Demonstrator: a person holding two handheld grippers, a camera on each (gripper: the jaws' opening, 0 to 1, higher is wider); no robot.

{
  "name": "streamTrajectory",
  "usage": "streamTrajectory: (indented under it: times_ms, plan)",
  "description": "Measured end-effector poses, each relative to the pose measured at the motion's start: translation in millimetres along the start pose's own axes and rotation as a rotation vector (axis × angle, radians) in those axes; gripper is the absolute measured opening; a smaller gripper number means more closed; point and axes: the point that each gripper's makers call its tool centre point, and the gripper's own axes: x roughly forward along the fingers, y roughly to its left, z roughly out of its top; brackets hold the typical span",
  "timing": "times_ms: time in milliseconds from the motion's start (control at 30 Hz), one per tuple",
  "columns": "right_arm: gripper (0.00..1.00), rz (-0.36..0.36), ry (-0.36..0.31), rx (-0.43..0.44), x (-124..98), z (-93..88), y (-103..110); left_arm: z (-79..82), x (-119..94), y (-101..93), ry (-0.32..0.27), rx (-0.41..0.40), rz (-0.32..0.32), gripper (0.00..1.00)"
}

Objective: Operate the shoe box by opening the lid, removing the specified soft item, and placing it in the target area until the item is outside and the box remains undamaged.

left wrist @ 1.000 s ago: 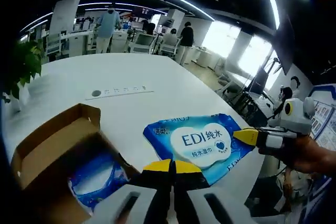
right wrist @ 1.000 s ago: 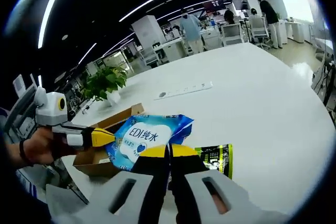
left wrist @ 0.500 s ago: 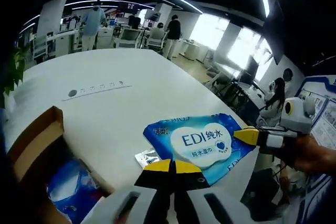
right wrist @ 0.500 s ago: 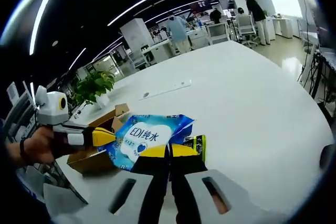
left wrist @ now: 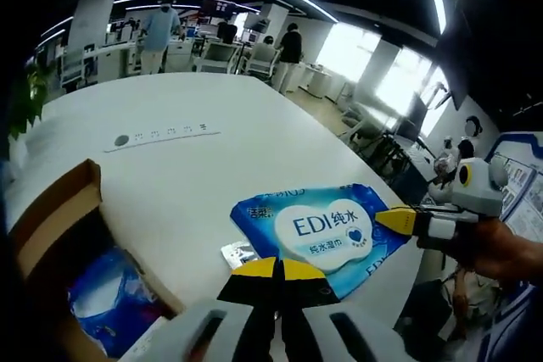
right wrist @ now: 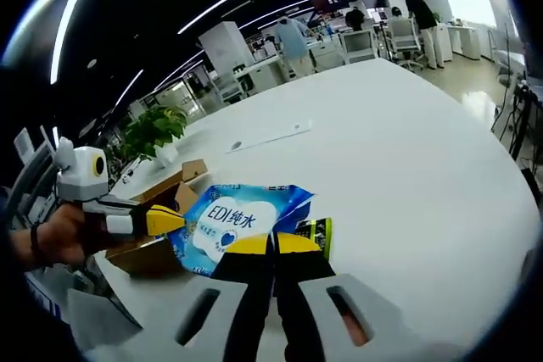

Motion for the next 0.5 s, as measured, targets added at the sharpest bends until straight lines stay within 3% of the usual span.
streamTrajectory:
  times_ms: [500]
  plan:
    - [0.0,0.058,0.088,-0.051,28.4,-2.3,-12.6,-5.8,10.8,8.9,-0.018,-0.072,0.055,0.0]
